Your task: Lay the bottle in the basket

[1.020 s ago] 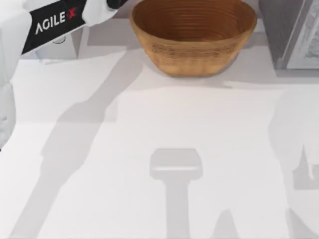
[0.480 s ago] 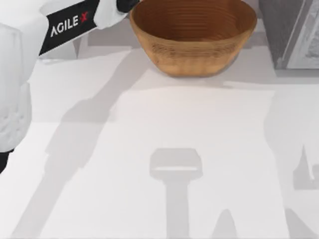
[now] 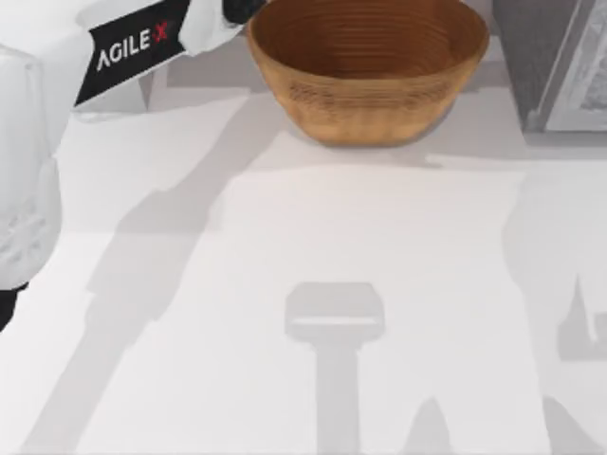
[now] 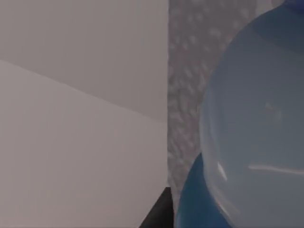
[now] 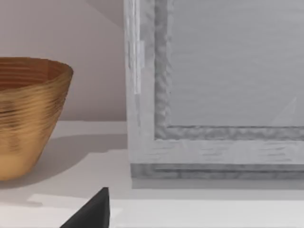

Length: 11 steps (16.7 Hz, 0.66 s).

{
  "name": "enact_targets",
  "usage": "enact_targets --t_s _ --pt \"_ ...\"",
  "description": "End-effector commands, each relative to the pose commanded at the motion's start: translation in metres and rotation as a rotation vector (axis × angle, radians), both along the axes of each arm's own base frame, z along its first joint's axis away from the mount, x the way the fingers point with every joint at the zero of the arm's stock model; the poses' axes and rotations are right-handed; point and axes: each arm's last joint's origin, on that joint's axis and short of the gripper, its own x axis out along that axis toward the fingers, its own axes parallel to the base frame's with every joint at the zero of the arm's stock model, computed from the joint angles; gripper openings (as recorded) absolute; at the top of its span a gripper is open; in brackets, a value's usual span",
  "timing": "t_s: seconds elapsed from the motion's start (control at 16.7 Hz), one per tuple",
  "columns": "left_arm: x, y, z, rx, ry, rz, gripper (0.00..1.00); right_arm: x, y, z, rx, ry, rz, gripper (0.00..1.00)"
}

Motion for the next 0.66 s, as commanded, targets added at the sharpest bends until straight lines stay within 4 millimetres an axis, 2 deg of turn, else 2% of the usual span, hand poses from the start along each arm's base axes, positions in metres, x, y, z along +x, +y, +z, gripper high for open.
enact_targets --t_s 0.3,0.66 --pt "0.0 0.0 0.0 0.0 0.0 0.0 0.98 0.0 0.0 0.0 0.0 0.0 0.0 1.0" --pt "0.0 0.0 0.0 0.0 0.0 0.0 1.0 0.0 0.0 0.0 0.0 0.0 0.0 1.0"
